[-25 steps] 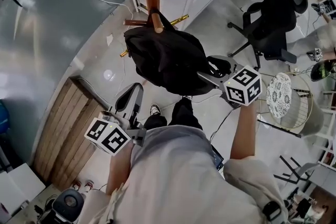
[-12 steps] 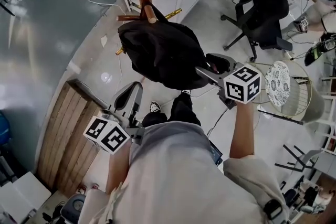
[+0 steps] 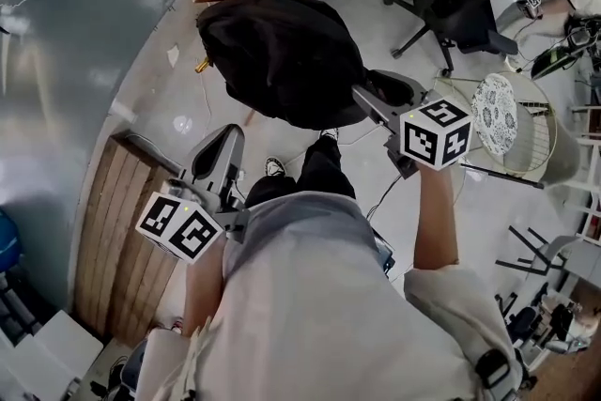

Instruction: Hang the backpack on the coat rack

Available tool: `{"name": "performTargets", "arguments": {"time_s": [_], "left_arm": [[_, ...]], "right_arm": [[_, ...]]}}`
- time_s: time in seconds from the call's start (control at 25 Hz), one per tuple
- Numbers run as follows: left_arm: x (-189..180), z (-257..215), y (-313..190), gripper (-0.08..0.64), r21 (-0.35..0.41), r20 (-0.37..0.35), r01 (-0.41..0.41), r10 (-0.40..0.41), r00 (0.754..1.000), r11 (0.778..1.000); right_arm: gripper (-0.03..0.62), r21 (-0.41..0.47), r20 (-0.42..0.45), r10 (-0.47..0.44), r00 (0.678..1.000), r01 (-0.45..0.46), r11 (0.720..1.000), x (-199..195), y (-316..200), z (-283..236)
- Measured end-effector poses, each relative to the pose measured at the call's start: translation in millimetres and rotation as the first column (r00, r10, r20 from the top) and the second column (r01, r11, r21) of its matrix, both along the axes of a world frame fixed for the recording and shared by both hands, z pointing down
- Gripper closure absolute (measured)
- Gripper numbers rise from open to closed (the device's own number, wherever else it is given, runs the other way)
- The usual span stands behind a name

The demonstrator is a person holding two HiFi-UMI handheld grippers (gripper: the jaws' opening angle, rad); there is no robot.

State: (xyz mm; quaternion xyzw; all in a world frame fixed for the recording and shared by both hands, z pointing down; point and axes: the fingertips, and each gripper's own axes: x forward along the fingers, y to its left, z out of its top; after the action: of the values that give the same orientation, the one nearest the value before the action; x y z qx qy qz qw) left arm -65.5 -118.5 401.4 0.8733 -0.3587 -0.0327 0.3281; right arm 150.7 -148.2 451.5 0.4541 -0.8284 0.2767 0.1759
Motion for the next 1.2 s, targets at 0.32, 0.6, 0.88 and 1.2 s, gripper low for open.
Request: {"name": "performTargets", "arguments": {"time_s": [0.32, 0.6, 0.88, 1.2], "left_arm": [[0, 6, 12, 0.554, 0.029, 0.046, -0.023, 0.022, 0.999, 0.999], [-12, 15, 12, 0.554, 0.027, 0.053, 0.022, -0.023, 0.998, 0.999], [-23, 23, 9, 0.554, 0.069, 0.111, 0.054, -0.061, 0.992, 0.996], [-36, 36, 12, 0.554, 0.078, 0.159, 0.067, -0.078, 0.984, 0.995]], "right_arm": [[0.440, 0.031, -0.014, 0.040, 0.999, -0.040, 0.999, -21, 23, -1], [0.456, 0.050, -0.010, 0.071, 0.997, -0.070, 0.996, -39, 32, 0], [0.493, 0.077, -0.012, 0.103, 0.995, -0.102, 0.992, -51, 42, -3], [0.522, 0.080, -0.045, 0.105, 0.993, -0.102, 0.992, -73, 54, 4]]}}
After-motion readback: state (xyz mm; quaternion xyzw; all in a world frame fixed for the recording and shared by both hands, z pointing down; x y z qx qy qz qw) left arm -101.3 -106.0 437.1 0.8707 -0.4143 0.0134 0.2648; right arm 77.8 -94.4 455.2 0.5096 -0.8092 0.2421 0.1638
